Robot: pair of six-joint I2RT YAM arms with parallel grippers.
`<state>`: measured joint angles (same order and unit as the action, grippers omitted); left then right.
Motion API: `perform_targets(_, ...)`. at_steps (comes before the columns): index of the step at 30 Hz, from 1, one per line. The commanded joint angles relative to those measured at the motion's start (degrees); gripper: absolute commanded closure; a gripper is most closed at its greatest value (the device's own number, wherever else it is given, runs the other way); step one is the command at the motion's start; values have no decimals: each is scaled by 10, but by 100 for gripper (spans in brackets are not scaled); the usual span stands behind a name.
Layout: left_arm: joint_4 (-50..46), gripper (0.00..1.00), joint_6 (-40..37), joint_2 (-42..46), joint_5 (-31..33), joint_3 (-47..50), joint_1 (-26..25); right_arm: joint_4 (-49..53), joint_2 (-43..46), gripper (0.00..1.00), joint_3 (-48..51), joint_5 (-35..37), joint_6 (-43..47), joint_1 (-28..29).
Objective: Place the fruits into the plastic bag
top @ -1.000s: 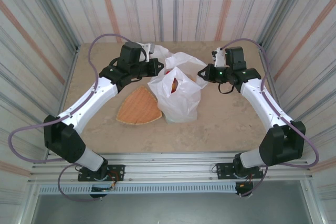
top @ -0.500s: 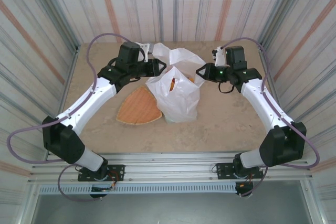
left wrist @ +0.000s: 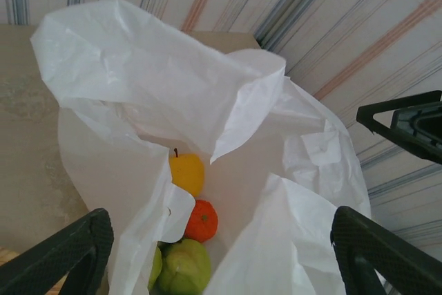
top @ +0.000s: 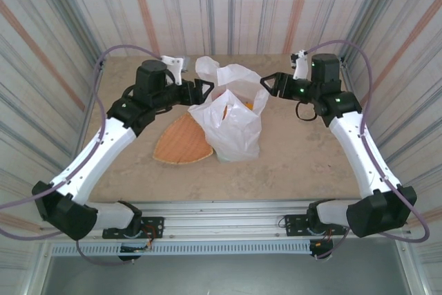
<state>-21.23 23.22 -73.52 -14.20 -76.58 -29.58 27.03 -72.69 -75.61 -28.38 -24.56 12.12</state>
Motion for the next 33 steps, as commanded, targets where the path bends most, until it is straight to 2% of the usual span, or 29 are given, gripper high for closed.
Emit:
perform_targets(1, -7, 10, -33, 44, 38, 21, 6, 28, 28, 20, -19, 26, 22, -14)
perform_targets(5, -5, 5, -52, 78, 74, 51, 13, 44, 54, 10, -15, 66, 48, -32)
perform_targets(8, -3, 2, -69, 109, 124, 87, 21, 54, 73, 1, -1, 120, 73, -42)
perform_targets(12, 26, 1, -75, 152, 216, 162, 46, 39, 89, 1, 45, 196, 89, -50)
perform_targets(19, 108, 1, -43, 180, 253, 296, 149, -44, 82, 1, 170, 297, 75, -53)
perform_targets(23, 168, 1, -49, 170, 310, 355, 190, -87, 51, 1, 224, 356, 73, -54)
perform_targets(28, 337, 2, -135, 136, 362, 444, 200, -180, 15, 1, 296, 410, 72, -59)
perform_targets(31, 388, 1, -173, 108, 401, 466, 203, -226, -5, 1, 328, 416, 82, -60)
perform_targets(33, 405, 1, -197, 85, 402, 469, 206, -266, -17, 1, 350, 421, 92, -61)
